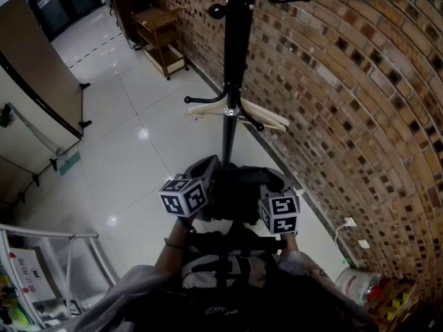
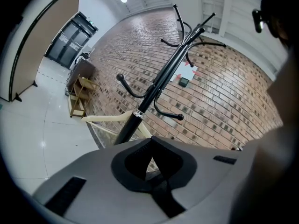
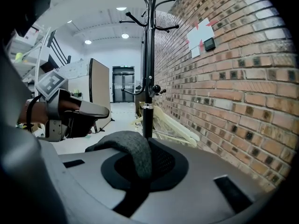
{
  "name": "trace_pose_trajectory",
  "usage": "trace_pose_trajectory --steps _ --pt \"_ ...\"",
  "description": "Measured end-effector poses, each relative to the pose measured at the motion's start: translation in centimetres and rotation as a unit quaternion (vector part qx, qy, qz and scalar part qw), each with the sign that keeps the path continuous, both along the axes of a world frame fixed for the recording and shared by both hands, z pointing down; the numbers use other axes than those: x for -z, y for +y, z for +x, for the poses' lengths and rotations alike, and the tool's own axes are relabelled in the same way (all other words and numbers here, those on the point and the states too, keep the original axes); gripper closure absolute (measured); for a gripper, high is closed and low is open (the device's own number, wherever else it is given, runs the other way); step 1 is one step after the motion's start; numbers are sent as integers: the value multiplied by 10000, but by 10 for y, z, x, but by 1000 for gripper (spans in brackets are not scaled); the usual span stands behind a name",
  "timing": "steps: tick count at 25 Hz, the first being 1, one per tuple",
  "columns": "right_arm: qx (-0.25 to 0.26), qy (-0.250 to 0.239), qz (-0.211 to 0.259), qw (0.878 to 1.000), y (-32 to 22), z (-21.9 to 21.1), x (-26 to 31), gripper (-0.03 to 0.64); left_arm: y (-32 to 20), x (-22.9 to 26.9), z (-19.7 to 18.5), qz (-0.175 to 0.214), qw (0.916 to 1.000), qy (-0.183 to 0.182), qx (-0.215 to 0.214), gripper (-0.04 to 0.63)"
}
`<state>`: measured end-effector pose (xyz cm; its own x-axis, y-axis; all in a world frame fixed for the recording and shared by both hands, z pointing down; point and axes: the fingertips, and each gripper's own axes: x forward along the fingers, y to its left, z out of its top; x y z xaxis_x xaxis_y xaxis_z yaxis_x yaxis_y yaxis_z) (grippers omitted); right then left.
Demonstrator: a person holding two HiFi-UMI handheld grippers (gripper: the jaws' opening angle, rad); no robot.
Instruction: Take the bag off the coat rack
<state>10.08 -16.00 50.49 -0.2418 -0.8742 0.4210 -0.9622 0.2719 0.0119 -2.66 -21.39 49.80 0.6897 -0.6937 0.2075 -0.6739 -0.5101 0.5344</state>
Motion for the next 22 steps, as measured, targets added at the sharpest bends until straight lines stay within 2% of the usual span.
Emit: trace_pose_trajectory --steps 22 --pt "-84 168 -28 9998 0 8 -1 601 0 6 3 47 10000 70 6 588"
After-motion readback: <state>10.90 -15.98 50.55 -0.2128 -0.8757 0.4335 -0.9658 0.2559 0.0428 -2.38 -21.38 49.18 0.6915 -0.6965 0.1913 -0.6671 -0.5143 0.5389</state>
